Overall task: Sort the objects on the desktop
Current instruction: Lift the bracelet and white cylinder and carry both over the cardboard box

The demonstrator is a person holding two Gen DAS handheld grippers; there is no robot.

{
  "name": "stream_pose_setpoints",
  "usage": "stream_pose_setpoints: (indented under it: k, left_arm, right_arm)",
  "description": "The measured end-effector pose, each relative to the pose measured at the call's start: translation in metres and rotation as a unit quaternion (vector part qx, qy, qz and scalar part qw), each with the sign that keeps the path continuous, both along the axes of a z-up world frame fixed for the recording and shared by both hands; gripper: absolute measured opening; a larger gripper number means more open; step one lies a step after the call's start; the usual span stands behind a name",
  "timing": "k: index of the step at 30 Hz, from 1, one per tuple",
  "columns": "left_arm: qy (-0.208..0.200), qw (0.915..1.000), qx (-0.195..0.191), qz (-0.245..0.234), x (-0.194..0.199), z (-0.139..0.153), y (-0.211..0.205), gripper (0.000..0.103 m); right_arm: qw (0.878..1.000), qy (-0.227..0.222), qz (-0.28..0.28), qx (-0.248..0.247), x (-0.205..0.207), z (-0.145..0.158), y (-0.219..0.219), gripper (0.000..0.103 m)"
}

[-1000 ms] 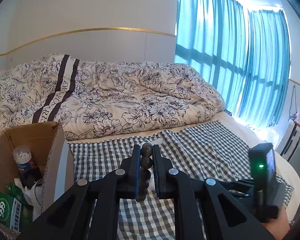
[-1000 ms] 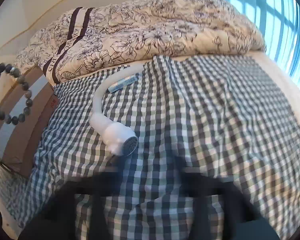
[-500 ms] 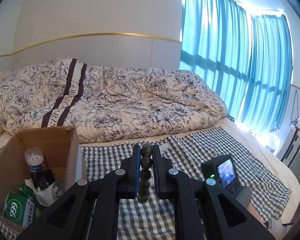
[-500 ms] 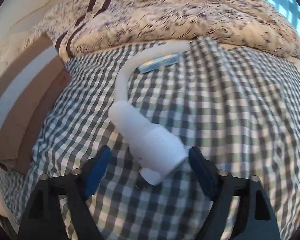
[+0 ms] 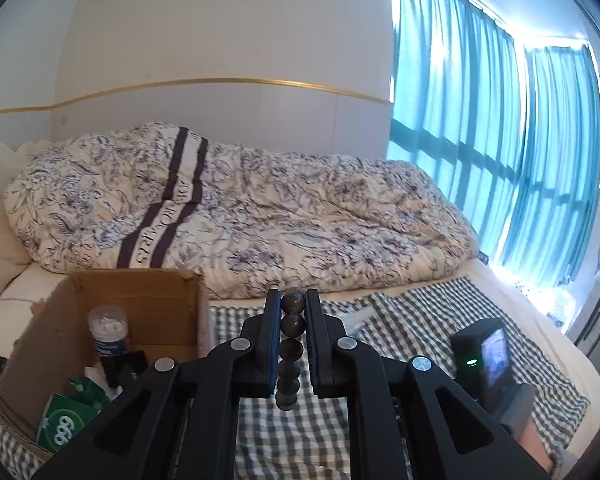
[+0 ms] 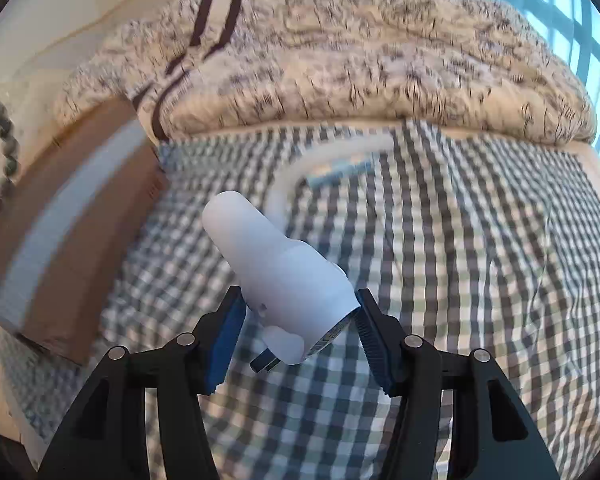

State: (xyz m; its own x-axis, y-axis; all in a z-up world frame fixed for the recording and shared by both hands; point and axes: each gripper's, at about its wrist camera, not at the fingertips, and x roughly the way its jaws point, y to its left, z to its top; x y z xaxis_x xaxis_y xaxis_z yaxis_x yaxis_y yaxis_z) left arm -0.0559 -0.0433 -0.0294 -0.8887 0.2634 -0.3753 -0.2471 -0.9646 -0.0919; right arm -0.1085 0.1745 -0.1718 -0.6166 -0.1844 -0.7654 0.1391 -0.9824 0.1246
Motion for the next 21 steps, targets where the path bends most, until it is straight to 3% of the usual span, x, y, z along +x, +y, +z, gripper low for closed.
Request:
stream_pose_setpoints:
  k: [10,21]
  left_arm:
    - [0.015,0.9991,0.000,0.039,0.002,0.013,-0.036,0.011]
    - [0.051,0.9966,0.000,0.064,0.018,0.034,-0.064,0.011]
  right_arm:
    - [0.995,0.091,0.014,-0.028,0.016,0.079,-0.026,0.056]
    - [0.978,0.203,0.032,-0.048,0.042,0.162,-0.061,0.056]
